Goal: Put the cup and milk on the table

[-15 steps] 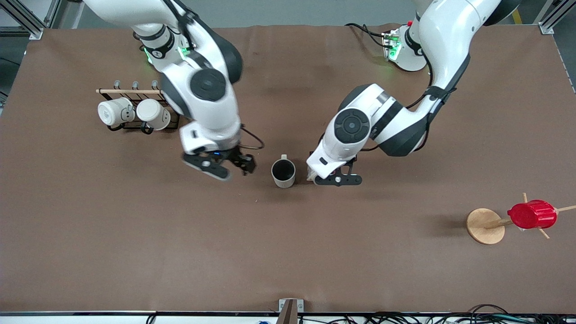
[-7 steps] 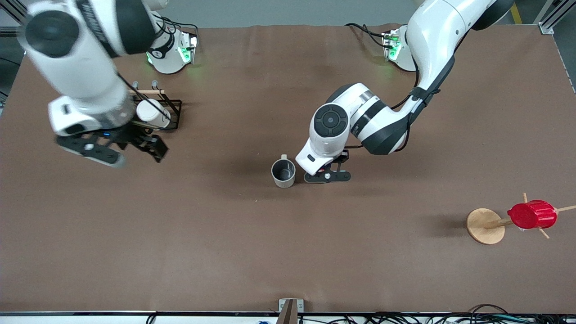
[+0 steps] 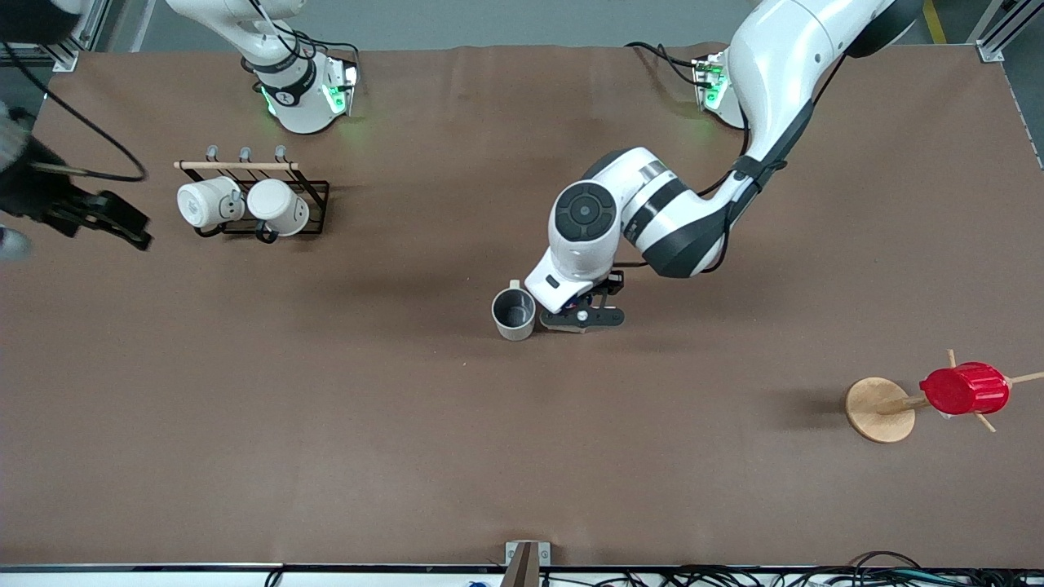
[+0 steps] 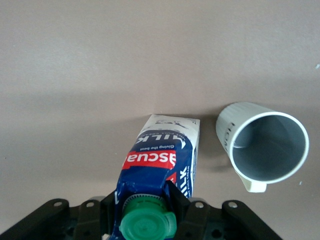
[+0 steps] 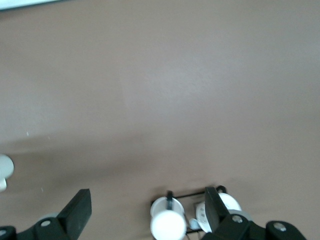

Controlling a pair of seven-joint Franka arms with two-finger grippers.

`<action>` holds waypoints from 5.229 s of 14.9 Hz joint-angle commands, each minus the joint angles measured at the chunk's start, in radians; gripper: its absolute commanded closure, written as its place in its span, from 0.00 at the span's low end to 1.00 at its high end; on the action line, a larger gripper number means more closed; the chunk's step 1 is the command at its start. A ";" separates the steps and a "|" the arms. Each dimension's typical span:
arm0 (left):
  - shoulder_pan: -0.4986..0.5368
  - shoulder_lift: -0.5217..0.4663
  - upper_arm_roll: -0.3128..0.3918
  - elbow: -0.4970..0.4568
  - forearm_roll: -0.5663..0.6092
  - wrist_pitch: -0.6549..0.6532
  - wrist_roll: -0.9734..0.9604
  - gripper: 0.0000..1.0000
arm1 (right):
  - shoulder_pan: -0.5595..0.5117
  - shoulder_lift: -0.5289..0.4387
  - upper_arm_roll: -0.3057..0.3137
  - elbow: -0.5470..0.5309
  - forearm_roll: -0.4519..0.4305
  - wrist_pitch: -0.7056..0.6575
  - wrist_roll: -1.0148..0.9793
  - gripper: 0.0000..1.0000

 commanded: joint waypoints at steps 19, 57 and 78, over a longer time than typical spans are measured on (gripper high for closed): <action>-0.016 0.023 0.008 0.038 0.072 -0.020 -0.023 0.24 | -0.038 -0.012 -0.046 0.015 0.019 -0.063 -0.157 0.00; 0.190 -0.771 0.502 -0.352 -0.369 -0.112 0.761 0.00 | -0.045 -0.012 -0.072 0.014 0.022 -0.079 -0.165 0.00; 0.193 -0.773 0.510 -0.295 -0.369 -0.224 0.776 0.00 | -0.047 -0.012 -0.074 0.012 0.022 -0.082 -0.167 0.00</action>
